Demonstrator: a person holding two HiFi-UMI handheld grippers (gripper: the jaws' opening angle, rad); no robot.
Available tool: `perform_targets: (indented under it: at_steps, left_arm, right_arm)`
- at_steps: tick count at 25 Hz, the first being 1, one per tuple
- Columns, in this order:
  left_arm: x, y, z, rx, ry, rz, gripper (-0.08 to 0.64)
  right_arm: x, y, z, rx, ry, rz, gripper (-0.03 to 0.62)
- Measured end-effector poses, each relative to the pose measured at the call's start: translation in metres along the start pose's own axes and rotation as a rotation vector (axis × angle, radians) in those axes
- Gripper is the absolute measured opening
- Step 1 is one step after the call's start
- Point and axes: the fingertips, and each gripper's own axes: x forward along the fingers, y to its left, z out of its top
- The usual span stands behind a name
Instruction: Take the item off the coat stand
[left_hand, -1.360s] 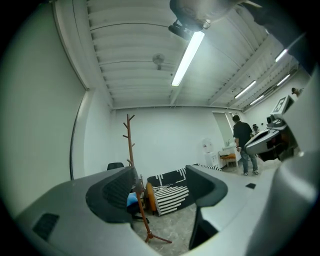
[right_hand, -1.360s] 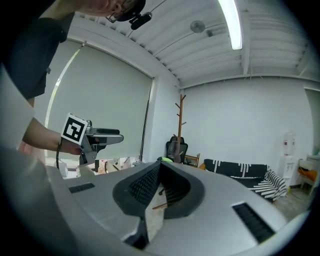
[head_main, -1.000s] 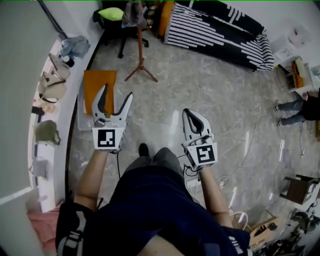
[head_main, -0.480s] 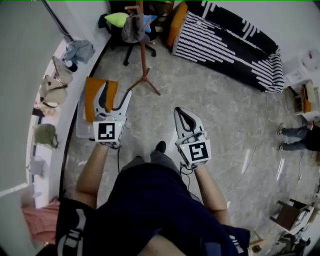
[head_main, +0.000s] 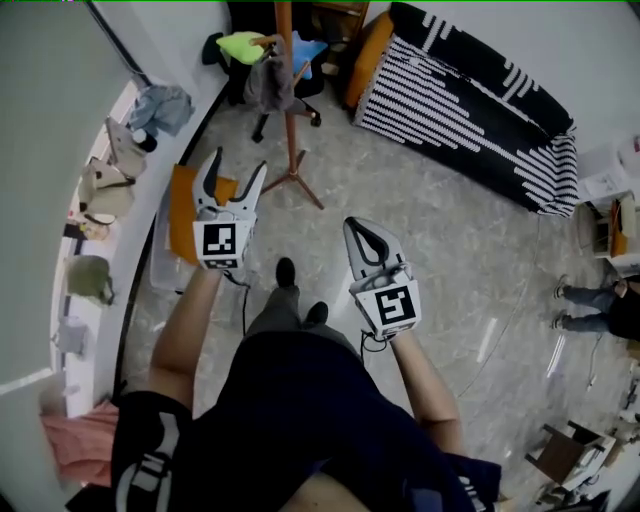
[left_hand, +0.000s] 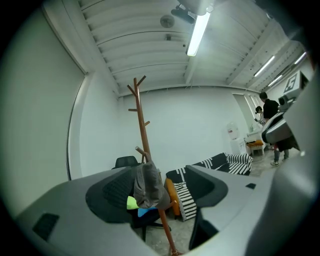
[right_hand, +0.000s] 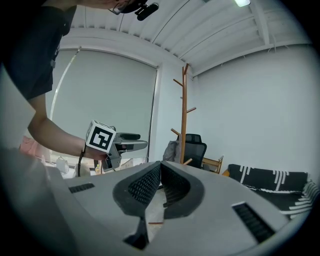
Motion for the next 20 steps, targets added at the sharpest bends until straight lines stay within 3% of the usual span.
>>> perform_targets:
  at_steps: [10, 20]
  left_arm:
    - [0.149, 0.054, -0.034, 0.016, 0.028, -0.043, 0.333]
    - [0.232, 0.081, -0.069, 0.003, 0.050, -0.025, 0.333]
  right_arm:
    - [0.109, -0.059, 0.015, 0.010, 0.017, -0.049, 0.020]
    - [0.157, -0.102, 0.009, 0.027, 0.033, 0.015, 0.020]
